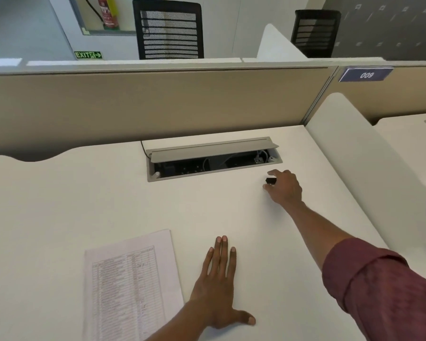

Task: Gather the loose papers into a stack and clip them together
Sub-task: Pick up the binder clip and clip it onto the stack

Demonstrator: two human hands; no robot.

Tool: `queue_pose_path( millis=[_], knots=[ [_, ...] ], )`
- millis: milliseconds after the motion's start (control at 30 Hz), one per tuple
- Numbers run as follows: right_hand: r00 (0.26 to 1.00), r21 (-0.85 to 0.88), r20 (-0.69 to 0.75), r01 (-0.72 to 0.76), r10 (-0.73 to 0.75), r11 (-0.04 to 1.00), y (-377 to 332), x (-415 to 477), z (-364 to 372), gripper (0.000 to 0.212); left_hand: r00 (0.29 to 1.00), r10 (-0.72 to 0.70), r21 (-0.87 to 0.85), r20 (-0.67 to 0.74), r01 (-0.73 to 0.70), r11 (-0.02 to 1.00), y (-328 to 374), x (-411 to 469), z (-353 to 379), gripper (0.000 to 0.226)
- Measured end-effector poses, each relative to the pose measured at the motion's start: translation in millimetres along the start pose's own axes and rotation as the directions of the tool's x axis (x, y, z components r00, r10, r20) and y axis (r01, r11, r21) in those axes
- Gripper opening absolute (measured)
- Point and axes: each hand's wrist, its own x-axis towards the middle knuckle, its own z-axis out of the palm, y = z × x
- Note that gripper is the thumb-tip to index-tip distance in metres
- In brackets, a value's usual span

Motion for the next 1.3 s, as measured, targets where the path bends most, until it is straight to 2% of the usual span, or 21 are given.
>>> queue_pose_path(
  millis=[167, 333, 467, 600, 667, 733, 867, 933, 1100, 1300],
  knots=[
    [0.998, -0.049, -0.055, -0.010, 0.007, 0.999, -5.4, 2.3, 13.6, 0.032, 1.000, -0.010, 0.004, 0.011, 0.010, 1.000, 0.3, 0.0, -0.8, 0.158],
    [0.994, 0.006, -0.108, 0.034, -0.033, 0.999, -8.0, -17.7, 16.6, 0.031, 1.000, -0.009, -0.027, -0.008, 0.009, 1.000, 1.6, 0.2, -1.3, 0.159],
    [0.984, 0.238, -0.173, 0.088, -0.047, 0.967, -21.3, -63.4, 20.9, 0.031, 0.999, -0.007, -0.050, -0.035, 0.006, 0.999, 0.1, -2.3, -1.6, 0.161],
    [0.982, 0.495, -0.188, 0.091, 0.004, 0.864, -41.5, -124.3, 19.5, 0.027, 0.995, 0.007, -0.105, -0.100, -0.017, 0.994, -2.5, -5.1, -0.8, 0.156],
    [0.987, 0.603, -0.154, 0.065, 0.036, 0.795, -47.8, -157.4, 16.0, 0.025, 0.989, 0.002, -0.176, -0.149, -0.029, 0.984, -8.5, -10.6, -1.8, 0.138],
    [0.994, 0.696, -0.091, 0.016, 0.067, 0.718, -51.7, -189.0, 8.9, 0.024, 0.973, -0.049, -0.339, -0.227, -0.032, 0.940, -15.2, -19.7, -3.8, 0.113],
    [0.989, 0.854, 0.059, -0.119, 0.132, 0.507, -62.3, -247.0, -9.0, 0.022, 0.888, -0.310, -0.724, -0.340, -0.036, 0.689, -20.6, -59.5, -31.4, 0.047],
    [0.983, 0.902, 0.107, -0.159, 0.148, 0.401, -69.1, -270.8, -17.8, 0.019, 0.856, -0.375, -0.802, -0.356, -0.074, 0.592, -20.0, -83.2, -48.6, 0.024],
    [0.978, 0.929, 0.173, -0.202, 0.118, 0.310, -90.4, -317.4, -32.6, 0.016, 0.831, -0.411, -0.850, -0.374, -0.130, 0.511, -14.6, -148.9, -75.4, 0.013],
    [0.967, 0.929, 0.256, -0.251, 0.017, 0.271, -113.7, -363.8, -42.0, 0.015, 0.776, -0.468, -0.845, -0.422, -0.150, 0.513, -5.6, -206.1, -63.8, 0.010]
  ],
)
